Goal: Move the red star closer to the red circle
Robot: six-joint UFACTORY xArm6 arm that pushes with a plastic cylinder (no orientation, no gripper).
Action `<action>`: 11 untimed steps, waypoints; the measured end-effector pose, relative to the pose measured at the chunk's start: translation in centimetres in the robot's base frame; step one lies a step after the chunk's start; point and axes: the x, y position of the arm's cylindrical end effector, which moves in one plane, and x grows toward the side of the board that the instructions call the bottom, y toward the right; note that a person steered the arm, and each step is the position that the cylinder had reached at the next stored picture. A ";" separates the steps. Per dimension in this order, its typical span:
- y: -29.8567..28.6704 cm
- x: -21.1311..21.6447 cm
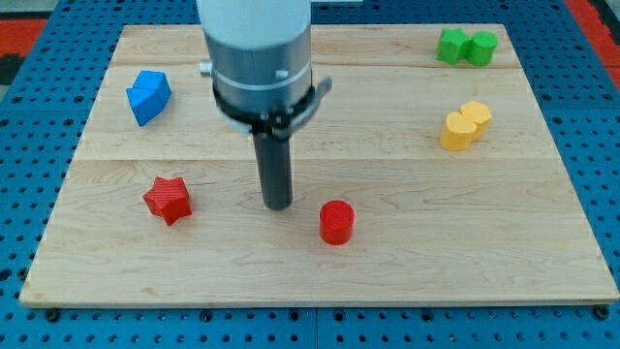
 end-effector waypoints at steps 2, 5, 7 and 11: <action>-14.1 -2.4; -3.4 3.4; -8.1 4.6; 0.6 5.8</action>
